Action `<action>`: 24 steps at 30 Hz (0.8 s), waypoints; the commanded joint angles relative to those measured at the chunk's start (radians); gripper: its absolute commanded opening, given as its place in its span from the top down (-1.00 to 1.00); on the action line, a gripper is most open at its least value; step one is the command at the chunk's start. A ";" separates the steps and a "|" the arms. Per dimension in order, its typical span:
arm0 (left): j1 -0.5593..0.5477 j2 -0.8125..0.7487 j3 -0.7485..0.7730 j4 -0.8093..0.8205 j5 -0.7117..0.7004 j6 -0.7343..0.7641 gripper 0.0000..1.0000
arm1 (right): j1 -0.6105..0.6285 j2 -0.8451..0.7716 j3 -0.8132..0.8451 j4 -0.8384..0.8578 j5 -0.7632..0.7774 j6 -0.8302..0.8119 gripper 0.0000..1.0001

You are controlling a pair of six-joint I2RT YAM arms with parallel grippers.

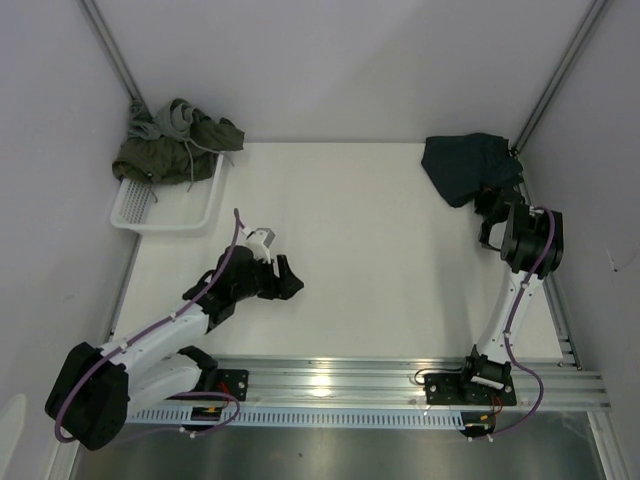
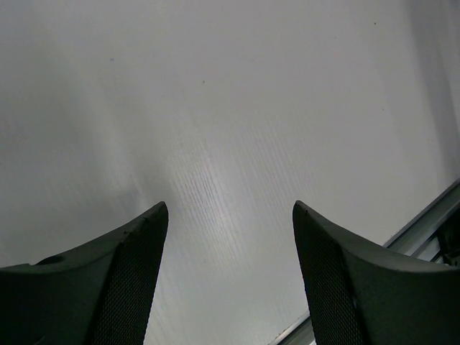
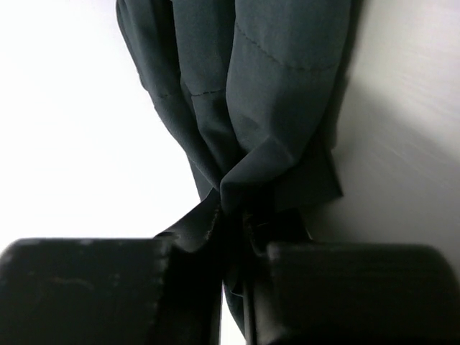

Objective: Fold and stack the shorts
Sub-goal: Neatly place the folded shorts to the corner

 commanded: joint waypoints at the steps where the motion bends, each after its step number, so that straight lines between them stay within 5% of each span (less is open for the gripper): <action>1: 0.005 -0.035 0.015 0.033 0.015 0.016 -0.45 | -0.013 0.017 -0.012 0.028 0.036 0.048 0.68; 2: 0.005 -0.058 0.009 0.027 0.012 0.015 -0.45 | -0.015 0.006 -0.027 0.051 0.043 0.051 0.46; 5: 0.005 -0.109 -0.006 0.009 0.017 0.001 -0.45 | -0.033 -0.040 -0.076 0.047 0.014 0.029 -0.75; 7: 0.002 -0.138 -0.009 -0.032 0.029 -0.008 -0.45 | -0.047 -0.084 -0.121 0.028 -0.035 0.002 -0.99; 16: -0.004 -0.233 0.017 -0.129 0.018 -0.038 -0.49 | -0.167 -0.426 -0.437 -0.182 -0.183 -0.124 -0.99; 21: -0.002 -0.232 0.053 -0.182 -0.016 -0.051 -0.52 | -0.162 -0.677 -0.434 -0.553 -0.235 -0.400 -0.99; 24: -0.001 -0.236 0.058 -0.166 -0.057 -0.058 -0.56 | -0.073 -0.832 -0.350 -0.866 -0.135 -0.642 -0.99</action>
